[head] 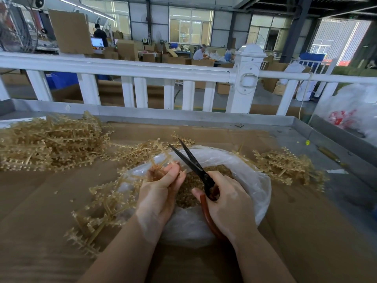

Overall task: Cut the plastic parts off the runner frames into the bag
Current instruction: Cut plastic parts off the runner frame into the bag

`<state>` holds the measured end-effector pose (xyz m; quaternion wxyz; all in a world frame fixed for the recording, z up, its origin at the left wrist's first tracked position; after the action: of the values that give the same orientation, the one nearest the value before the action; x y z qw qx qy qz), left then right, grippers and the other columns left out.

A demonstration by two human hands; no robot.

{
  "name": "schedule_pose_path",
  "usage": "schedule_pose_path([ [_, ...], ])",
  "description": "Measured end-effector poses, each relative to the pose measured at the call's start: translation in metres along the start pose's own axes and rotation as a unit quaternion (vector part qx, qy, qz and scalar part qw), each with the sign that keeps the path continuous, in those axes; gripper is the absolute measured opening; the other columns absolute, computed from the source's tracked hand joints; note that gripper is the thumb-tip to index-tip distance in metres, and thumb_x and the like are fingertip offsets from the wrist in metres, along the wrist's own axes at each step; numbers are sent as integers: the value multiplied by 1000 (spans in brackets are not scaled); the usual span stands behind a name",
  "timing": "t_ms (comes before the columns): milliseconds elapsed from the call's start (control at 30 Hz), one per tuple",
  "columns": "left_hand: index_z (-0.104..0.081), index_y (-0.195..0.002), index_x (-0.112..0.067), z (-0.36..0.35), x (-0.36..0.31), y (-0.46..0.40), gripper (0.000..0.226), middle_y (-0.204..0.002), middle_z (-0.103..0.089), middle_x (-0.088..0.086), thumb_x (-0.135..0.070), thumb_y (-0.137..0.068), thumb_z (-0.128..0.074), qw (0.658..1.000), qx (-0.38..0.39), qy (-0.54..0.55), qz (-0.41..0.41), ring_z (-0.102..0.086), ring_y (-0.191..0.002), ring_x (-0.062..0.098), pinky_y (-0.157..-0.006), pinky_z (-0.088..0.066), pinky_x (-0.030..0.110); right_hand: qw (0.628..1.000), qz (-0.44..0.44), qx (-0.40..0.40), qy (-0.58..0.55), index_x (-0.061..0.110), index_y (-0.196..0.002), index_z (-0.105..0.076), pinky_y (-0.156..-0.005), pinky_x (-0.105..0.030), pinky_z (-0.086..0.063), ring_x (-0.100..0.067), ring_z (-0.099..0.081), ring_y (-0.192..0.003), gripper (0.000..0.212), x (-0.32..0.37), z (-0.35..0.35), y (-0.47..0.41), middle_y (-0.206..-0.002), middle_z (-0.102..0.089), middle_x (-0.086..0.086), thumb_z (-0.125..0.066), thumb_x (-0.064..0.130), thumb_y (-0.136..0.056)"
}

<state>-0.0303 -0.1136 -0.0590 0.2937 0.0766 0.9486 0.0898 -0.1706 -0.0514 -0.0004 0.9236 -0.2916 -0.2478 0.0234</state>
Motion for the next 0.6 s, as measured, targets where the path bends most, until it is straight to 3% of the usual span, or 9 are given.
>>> schedule_pose_path([
  [133,-54,-111,-8,-1,-2,0,55,-83,-73,7,1,-58,-67,1000,6,-16,-15,-72,-73,14,-54,-55,19,1000,0,-2,3,30,-108,-60,-76,-18,-43,-4,-55,-86,37,0,-1,1,-88,-61,14,-56,57,-83],
  [333,-46,-130,-4,-5,-2,0,70,-90,-75,12,3,-63,-64,999,31,-4,-16,-73,-82,18,-56,-55,19,1000,0,-1,2,30,-107,-60,-75,-19,-43,-6,-55,-85,41,1,-1,0,-87,-61,14,-51,61,-82],
  [500,-50,-106,-13,-5,-4,0,44,-80,-75,6,3,-67,-65,999,25,-18,-34,-73,-77,16,-54,-55,20,1000,-1,-3,1,30,-109,-61,-75,-17,-41,-6,-55,-85,41,0,0,0,-88,-62,13,-55,59,-81],
  [600,-51,-106,-12,-5,-4,1,43,-83,-74,7,4,-69,-64,999,14,-17,-39,-73,-74,14,-54,-55,19,1000,-1,-5,-5,29,-109,-61,-74,-19,-43,-7,-56,-86,40,0,1,0,-88,-63,13,-57,58,-80],
])
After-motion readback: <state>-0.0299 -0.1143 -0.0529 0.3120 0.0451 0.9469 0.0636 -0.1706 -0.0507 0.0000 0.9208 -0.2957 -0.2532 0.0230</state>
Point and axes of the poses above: each hand's wrist, its own y-axis away from the middle knuckle, its own z-axis out of the back of the hand, x = y × z, the point moved 10 cm from there along -y, towards the middle knuckle
